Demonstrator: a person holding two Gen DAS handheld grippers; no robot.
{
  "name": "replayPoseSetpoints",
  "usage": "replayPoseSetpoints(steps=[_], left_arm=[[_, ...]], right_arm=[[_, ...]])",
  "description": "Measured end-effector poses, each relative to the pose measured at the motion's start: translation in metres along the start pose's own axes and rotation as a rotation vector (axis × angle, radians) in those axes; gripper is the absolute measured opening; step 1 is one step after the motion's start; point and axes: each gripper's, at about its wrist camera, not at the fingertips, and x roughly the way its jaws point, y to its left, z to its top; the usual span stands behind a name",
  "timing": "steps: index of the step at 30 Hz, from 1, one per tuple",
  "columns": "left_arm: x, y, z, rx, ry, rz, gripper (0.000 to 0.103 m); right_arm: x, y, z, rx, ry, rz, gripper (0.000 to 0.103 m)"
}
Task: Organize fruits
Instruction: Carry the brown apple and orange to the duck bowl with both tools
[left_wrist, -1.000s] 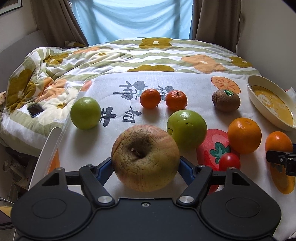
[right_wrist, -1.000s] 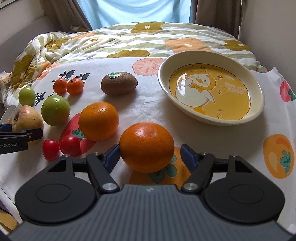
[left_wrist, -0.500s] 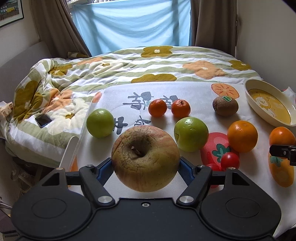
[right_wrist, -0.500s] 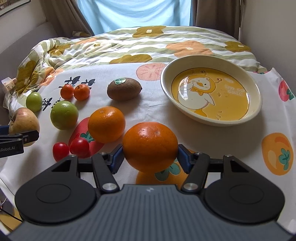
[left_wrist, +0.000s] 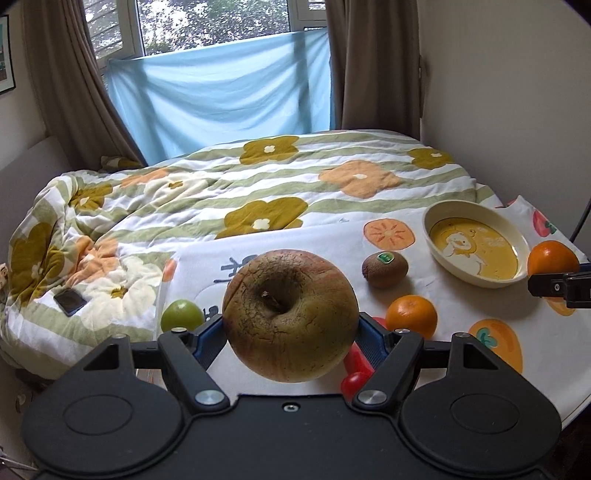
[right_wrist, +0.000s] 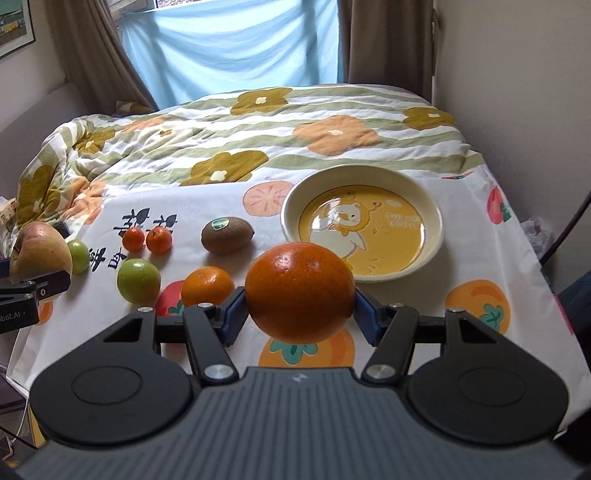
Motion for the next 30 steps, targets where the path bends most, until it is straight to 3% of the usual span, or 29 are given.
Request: replayPoseSetpoints(steps=[6,14,21,30], left_arm=[[-0.002,-0.016,0.024,0.060,-0.052,-0.055,0.078],[0.015,-0.056,0.068,0.102,-0.110,-0.117,0.078],[0.066,-0.103,0.102,0.152,-0.089,-0.149,0.078],[0.142,-0.166,0.120,0.232,-0.028,-0.173,0.078]], right_arm=[[-0.021,-0.024,0.013,0.056,-0.056,-0.033,0.076],[-0.022,-0.069,0.045,0.040,-0.100,-0.084,0.076],[0.009,-0.113,0.071,0.024,-0.088,-0.090,0.076],[0.066,-0.157,0.094,0.019,-0.040,-0.059,0.076]])
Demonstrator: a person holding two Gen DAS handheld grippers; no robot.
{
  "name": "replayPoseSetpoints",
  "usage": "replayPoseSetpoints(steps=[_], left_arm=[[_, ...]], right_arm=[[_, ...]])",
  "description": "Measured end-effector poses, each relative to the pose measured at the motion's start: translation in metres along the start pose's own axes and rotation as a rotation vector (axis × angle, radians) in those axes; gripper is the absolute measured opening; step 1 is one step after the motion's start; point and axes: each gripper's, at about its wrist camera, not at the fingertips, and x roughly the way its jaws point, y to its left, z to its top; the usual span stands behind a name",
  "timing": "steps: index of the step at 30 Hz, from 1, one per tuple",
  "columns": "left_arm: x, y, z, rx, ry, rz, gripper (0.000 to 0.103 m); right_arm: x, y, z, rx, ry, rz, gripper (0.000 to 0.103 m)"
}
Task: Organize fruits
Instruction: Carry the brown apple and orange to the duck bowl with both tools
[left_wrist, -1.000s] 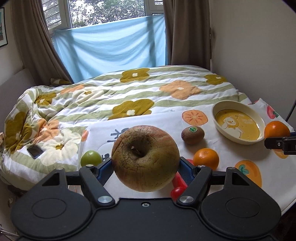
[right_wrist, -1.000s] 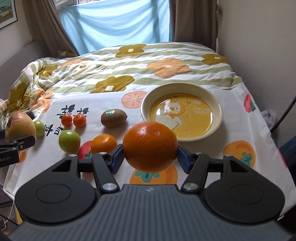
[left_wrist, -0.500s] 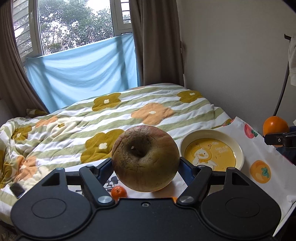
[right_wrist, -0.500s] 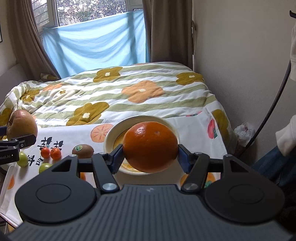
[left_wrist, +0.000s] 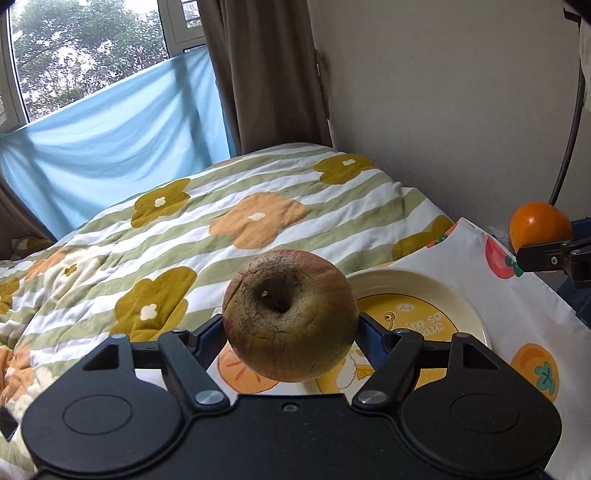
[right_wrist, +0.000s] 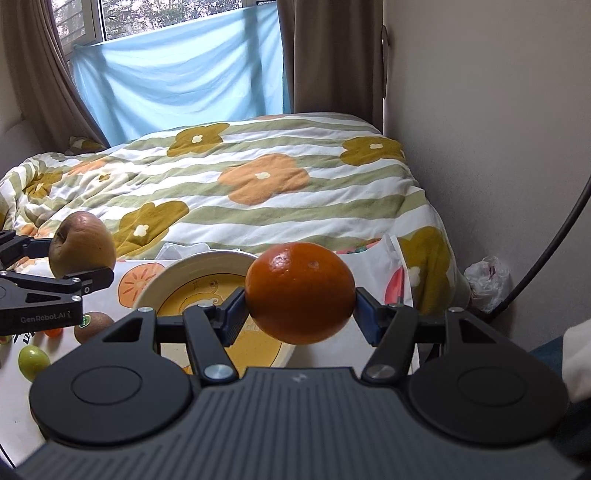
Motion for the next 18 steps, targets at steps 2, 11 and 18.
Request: replayPoseSetpoints(steps=[2,11,18], left_arm=[[0.020,-0.009,0.004,0.019,0.018,-0.006,0.078],[0.085,-0.039,0.006,0.084,0.091,-0.028,0.078],[0.108,-0.050,0.003,0.116,0.123,-0.030,0.078]], right_arm=[[0.014,-0.005,0.003,-0.002,0.014,0.007,0.076],[0.059,-0.020,0.009,-0.004,0.064,0.038,0.076],[0.077,-0.026,0.012,-0.007,0.089,0.050,0.076]])
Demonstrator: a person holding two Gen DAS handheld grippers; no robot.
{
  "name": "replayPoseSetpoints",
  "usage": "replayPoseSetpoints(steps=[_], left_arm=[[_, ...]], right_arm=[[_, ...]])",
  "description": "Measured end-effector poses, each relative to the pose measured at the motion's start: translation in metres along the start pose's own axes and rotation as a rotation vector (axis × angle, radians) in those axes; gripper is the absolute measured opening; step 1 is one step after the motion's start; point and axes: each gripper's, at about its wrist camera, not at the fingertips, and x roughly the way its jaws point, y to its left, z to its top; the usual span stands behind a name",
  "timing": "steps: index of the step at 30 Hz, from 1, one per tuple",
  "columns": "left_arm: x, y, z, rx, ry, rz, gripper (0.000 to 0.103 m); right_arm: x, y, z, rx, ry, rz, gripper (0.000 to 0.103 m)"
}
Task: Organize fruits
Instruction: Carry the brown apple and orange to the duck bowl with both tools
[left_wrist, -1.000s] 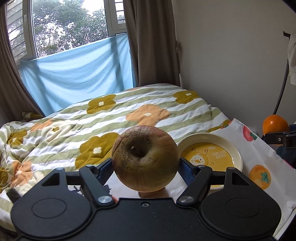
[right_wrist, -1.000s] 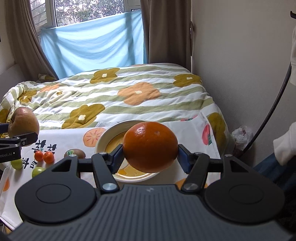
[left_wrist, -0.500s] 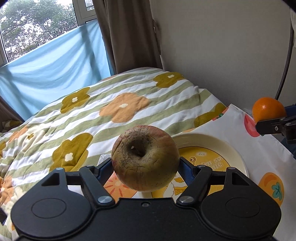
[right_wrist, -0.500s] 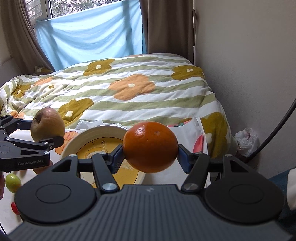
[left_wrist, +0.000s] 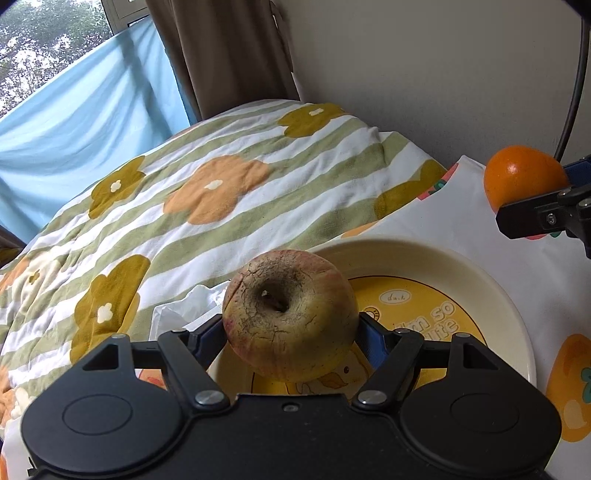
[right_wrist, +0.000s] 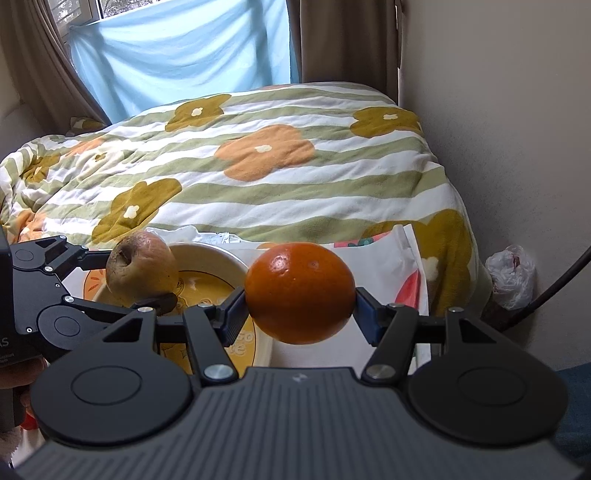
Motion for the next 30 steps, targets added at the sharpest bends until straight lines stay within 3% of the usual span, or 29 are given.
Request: replayPoseSetpoints(steps=[6,8,10,21,30], left_arm=[[0.005,-0.002,0.000,0.010,0.011,-0.005,0.081],[-0.001,-0.001,0.002,0.018,-0.016,0.008,0.098],[-0.008,0.002,0.002,0.008,-0.035,0.007,0.103],[-0.040,0.038,-0.018,-0.126,-0.024,0.056,0.103],[-0.070,0.075,-0.036,-0.244,-0.020,0.152,0.103]], right_arm=[[0.005,-0.003,0.000,0.008,0.009,0.006,0.076],[0.005,-0.002,0.000,0.008,0.011,0.006,0.076],[0.005,-0.002,0.001,0.009,0.010,0.006,0.076],[0.009,0.002,-0.004,-0.015,0.017,0.013,0.076],[0.018,0.030,-0.010,-0.156,0.015,0.025,0.076]])
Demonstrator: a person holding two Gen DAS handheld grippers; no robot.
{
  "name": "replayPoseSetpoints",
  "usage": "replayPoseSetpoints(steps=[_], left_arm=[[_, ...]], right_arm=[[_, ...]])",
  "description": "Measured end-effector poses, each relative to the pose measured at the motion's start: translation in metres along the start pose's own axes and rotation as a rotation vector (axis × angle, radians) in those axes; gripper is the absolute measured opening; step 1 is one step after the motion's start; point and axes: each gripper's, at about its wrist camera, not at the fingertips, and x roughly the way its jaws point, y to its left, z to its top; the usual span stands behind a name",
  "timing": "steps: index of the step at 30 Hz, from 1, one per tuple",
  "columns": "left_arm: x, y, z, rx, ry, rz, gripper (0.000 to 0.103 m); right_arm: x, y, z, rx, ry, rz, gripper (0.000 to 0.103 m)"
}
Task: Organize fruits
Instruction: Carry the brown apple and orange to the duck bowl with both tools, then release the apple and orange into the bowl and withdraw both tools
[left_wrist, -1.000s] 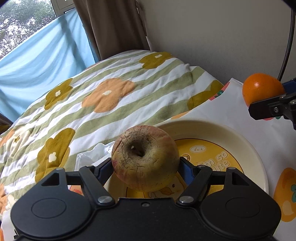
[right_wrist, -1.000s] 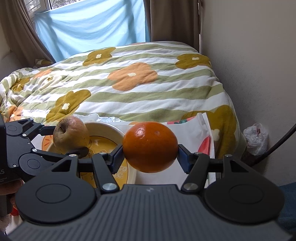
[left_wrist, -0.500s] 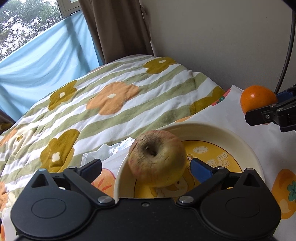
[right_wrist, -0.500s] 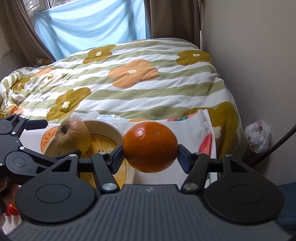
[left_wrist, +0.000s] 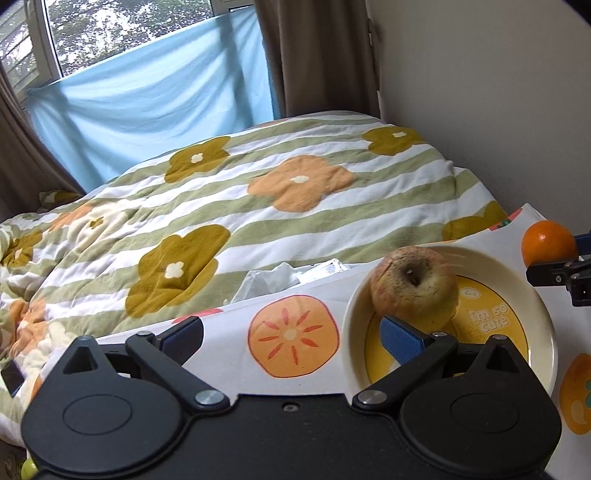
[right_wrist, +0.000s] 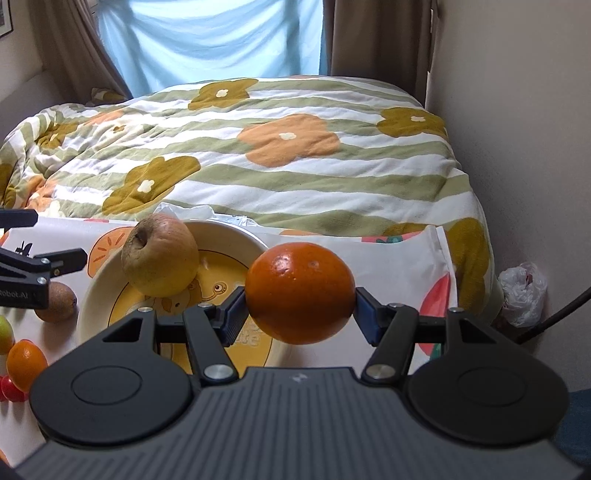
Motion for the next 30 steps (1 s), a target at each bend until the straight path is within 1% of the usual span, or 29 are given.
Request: replayPoseSetpoints(steps=[5,8,14,16,17,18,19,20,22,26,30], left_arm=[[-0.012,0.022,-0.008,-0.053,0.005,0.061,0.103],[-0.019,0.031,-0.014,-0.073,0.006,0.087,0.103],[-0.030,0.047,-0.027,-0.100,0.018,0.134,0.103],[-0.033,0.051,-0.030,-0.110,0.021,0.144,0.103],[-0.034,0.052,-0.031,-0.114,0.021,0.148,0.103],[-0.035,0.053,-0.032,-0.118,0.023,0.150,0.103],[-0.035,0.053,-0.033,-0.120,0.024,0.153,0.103],[-0.036,0.054,-0.034,-0.121,0.024,0.155,0.103],[-0.040,0.053,-0.035,-0.119,0.022,0.160,0.103],[-0.047,0.054,-0.036,-0.115,0.006,0.168,0.103],[-0.058,0.055,-0.036,-0.131,-0.012,0.170,0.103]], right_arm=[[0.014,0.025,-0.003,-0.159,-0.003,-0.007,0.076],[0.022,0.038,-0.005,-0.220,-0.005,0.010,0.076],[0.034,0.053,-0.008,-0.255,-0.002,0.021,0.076],[0.036,0.056,-0.009,-0.271,-0.011,0.006,0.077],[0.035,0.059,-0.011,-0.286,-0.028,-0.015,0.080],[0.034,0.061,-0.012,-0.304,-0.045,-0.042,0.088],[0.033,0.062,-0.013,-0.319,-0.055,-0.062,0.094],[0.031,0.063,-0.014,-0.330,-0.069,-0.080,0.103],[0.028,0.060,-0.016,-0.322,-0.076,-0.079,0.103],[0.020,0.049,-0.015,-0.248,-0.065,-0.052,0.103],[0.007,0.044,-0.015,-0.226,-0.075,-0.063,0.103]])
